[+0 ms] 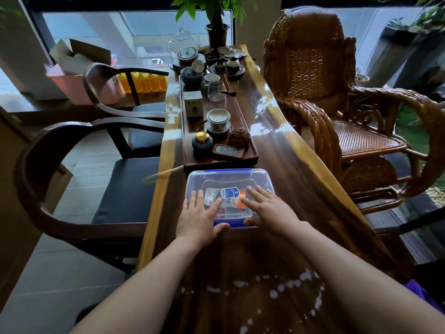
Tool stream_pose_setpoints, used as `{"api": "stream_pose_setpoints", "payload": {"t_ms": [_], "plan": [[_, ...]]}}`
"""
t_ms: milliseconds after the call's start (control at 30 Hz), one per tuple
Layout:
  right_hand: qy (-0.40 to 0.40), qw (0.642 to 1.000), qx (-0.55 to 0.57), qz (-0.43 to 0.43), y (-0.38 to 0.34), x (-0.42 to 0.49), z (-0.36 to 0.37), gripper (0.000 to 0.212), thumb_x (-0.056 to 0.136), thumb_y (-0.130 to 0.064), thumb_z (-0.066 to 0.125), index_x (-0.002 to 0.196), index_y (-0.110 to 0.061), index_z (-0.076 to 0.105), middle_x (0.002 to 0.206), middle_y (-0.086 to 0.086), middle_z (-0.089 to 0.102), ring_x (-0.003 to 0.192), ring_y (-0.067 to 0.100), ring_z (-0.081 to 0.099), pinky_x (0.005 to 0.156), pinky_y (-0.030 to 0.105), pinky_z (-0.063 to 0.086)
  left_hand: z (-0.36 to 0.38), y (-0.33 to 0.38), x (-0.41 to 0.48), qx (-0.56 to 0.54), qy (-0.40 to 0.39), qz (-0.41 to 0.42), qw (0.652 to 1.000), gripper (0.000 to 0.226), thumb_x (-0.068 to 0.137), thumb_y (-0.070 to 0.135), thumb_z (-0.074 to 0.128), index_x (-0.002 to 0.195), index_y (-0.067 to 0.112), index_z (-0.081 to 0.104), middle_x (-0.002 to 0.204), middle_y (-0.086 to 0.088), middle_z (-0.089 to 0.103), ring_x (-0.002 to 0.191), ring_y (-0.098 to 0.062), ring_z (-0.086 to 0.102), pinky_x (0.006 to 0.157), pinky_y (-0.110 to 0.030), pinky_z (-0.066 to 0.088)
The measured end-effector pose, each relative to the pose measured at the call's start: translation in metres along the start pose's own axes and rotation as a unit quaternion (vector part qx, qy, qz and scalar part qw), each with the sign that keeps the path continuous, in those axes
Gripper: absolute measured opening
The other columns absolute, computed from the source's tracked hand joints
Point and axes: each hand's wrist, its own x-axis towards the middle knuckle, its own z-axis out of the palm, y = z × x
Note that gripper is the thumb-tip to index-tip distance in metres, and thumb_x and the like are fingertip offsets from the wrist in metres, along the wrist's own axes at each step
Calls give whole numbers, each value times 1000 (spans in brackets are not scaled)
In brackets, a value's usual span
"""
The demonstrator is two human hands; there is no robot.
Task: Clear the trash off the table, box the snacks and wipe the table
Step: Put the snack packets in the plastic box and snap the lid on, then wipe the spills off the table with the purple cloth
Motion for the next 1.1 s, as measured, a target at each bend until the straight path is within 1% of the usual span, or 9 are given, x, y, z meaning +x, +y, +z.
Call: {"api": "stream_pose_setpoints", "payload": {"t_ms": [333,533,633,700,800,867,967,1033,1100], "plan": [[3,1000,-8,-12,16,25,-7,76,93,-62,48,156,-37,14,167,0,1,153,22,-3,121,38,3,1,0,24,-28,5,-18,999,80,88,70,44,154,42,8,166,-12,-1,152,-32,-8,124,-49,6],[17,1000,-6,-10,17,24,-2,74,94,-63,44,156,-39,12,167,-1,0,153,21,-5,115,32,-5,3,-2,24,-32,5,-19,999,79,88,71,42,154,43,7,166,-11,-2,152,-31,-10,123,-48,4],[8,1000,5,-4,15,23,-5,74,93,-63,46,156,-40,13,167,-2,0,153,20,-5,118,35,-2,-1,-1,23,-39,-4,-25,999,80,88,71,43,154,44,8,166,-10,-3,152,-31,-10,123,-47,3],[-2,1000,17,5,13,22,-10,75,92,-63,49,155,-41,16,167,-4,1,153,20,-4,121,39,3,-5,0,24,-41,-18,-29,999,80,87,71,44,153,45,8,166,-9,-4,152,-30,-11,123,-47,3],[-15,1000,14,15,8,21,-20,75,91,-63,53,154,-42,20,167,-3,6,153,22,2,123,43,12,-14,1,24,-34,-45,-32,998,79,87,72,43,153,46,7,166,-10,-5,152,-30,-11,124,-48,3],[-21,999,12,30,4,21,-25,75,90,-63,53,154,-42,20,167,-2,9,153,25,6,123,45,15,-18,1,24,-22,-59,-35,997,78,89,73,39,152,45,3,166,-10,-7,151,-31,-12,123,-50,1],[18,995,67,75,-4,8,-29,76,92,-62,52,156,-37,19,166,0,14,153,24,9,124,42,15,-23,2,13,-3,-29,-19,999,76,91,72,34,153,42,1,166,-10,-6,151,-32,-12,122,-54,1],[53,989,102,92,-6,-6,-30,74,93,-59,53,155,-33,23,165,-1,18,152,22,11,123,42,17,-23,4,3,7,7,3,1000,75,92,70,34,154,39,4,166,-10,-3,152,-32,-9,122,-55,5],[69,986,118,100,-8,-23,-28,72,93,-58,54,154,-34,25,164,-3,20,151,21,12,122,42,20,-23,6,-10,13,30,19,999,74,93,70,32,154,38,6,166,-10,1,152,-31,-6,122,-55,6]]}}
